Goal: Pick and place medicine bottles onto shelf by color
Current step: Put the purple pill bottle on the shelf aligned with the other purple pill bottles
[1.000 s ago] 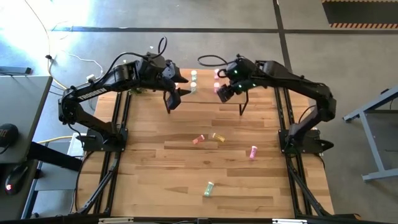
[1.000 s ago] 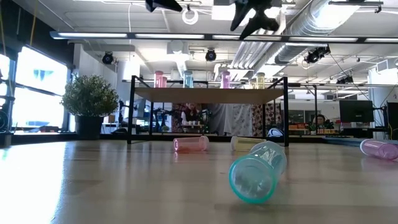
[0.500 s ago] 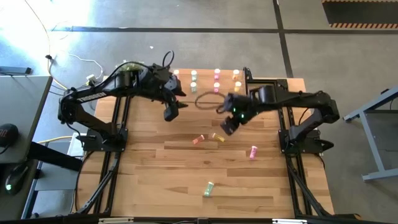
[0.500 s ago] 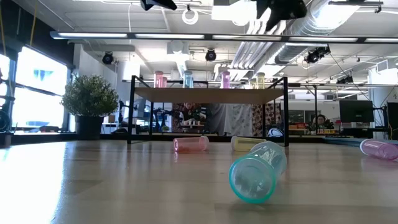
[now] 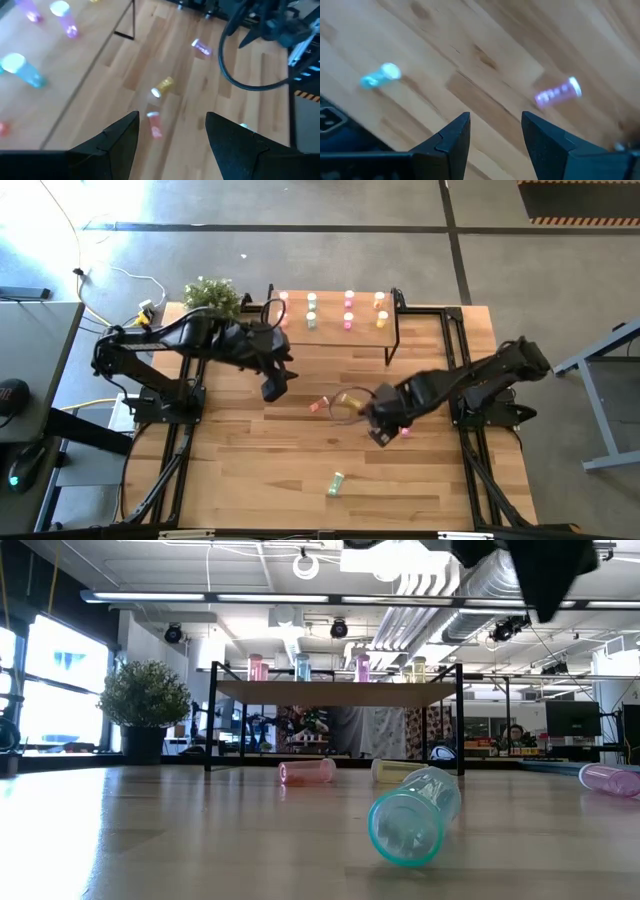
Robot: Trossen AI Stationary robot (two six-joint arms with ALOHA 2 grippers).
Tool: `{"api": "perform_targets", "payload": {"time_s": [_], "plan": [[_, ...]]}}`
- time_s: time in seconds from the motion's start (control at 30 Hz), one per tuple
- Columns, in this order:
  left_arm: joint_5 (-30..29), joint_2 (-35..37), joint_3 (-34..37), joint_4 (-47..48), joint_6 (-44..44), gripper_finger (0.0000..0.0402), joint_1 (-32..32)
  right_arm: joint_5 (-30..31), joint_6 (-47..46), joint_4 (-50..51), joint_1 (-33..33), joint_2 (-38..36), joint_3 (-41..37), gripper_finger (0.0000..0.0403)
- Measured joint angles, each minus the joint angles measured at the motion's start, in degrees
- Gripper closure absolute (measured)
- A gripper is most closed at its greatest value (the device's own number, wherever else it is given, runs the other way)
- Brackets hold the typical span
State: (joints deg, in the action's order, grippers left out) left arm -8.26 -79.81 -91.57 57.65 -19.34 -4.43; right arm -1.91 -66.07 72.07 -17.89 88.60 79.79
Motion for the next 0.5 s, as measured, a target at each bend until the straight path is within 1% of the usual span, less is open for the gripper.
{"api": "perform_targets", "payload": {"time_s": [0.13,0.3,0.43,0.5], "plan": [[-0.25,-0.01,0.00,0.00,-3.48,0.0181,3.02,0.36,-6.11,-0.19,-3.90,0.00,-3.52,0.0234],[-1.89,-0.01,0.00,-0.02,-6.91,0.0181,6.32,0.07,-11.18,-0.76,-8.28,-0.99,-8.66,0.0234],[-2.39,-0.03,0.00,-0.02,-9.36,0.0181,8.54,-0.05,-15.35,-0.82,-10.62,-4.98,-13.71,0.0234],[-3.11,-0.03,0.00,-0.02,-9.98,0.0181,9.50,1.03,-18.54,-1.08,-11.50,-8.03,-16.27,0.0234]]}}
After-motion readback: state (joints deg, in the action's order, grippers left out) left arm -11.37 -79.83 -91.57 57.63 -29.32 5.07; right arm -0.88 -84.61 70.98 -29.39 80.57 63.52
